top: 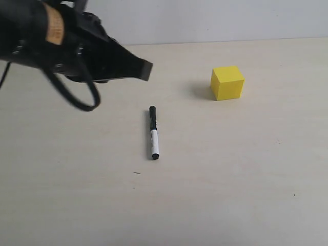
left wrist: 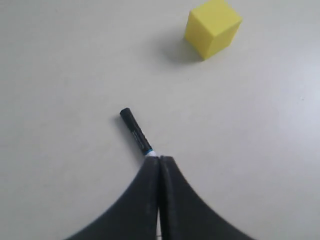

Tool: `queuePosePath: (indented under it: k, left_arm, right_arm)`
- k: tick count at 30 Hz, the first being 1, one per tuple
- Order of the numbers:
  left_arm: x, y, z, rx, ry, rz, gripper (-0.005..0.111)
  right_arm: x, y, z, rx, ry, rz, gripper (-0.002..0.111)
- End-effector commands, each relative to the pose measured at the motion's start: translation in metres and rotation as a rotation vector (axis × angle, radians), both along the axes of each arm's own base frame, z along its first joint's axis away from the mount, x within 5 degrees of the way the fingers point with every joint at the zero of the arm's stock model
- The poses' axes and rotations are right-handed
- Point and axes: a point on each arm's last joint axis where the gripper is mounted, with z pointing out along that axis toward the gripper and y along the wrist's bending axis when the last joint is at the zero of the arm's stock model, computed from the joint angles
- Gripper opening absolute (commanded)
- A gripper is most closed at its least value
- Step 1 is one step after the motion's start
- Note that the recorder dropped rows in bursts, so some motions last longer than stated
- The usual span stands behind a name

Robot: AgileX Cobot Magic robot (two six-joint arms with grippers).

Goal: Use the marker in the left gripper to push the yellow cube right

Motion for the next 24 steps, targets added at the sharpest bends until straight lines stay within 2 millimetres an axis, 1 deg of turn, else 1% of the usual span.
queuePosePath:
  k: [1,3,5,8,11,16,24]
  left_arm:
    - [-0.035,0.033,0.014,-0.135,-0.162,-0.072,0.0]
    - [-0.052,0.05,0.019,-0.199,-0.229,-0.098,0.0]
    - [-0.069,0.066,0.018,-0.239,-0.264,-0.106,0.0]
    - [-0.087,0.089,0.012,-0.218,-0.266,-0.09,0.0]
    - [-0.098,0.105,0.011,-0.215,-0.273,-0.073,0.0]
    - [-0.109,0.117,0.019,-0.253,-0.312,-0.063,0.0]
    - [-0.111,0.12,0.022,-0.266,-0.325,-0.063,0.0]
  right_arm:
    - [0.0,0.0,-0.001,-0.004,-0.006,-0.006,0.0]
    - [0.0,0.0,-0.001,-0.004,-0.006,-0.006,0.0]
    - [0.0,0.0,-0.001,-0.004,-0.006,-0.006,0.0]
    - [0.0,0.0,-0.001,-0.004,-0.006,-0.006,0.0]
    - [0.0,0.0,-0.001,-0.004,-0.006,-0.006,0.0]
    - [0.0,0.0,-0.001,-0.004,-0.006,-0.006,0.0]
    - [0.0,0.0,-0.001,-0.004,-0.006,-0.006,0.0]
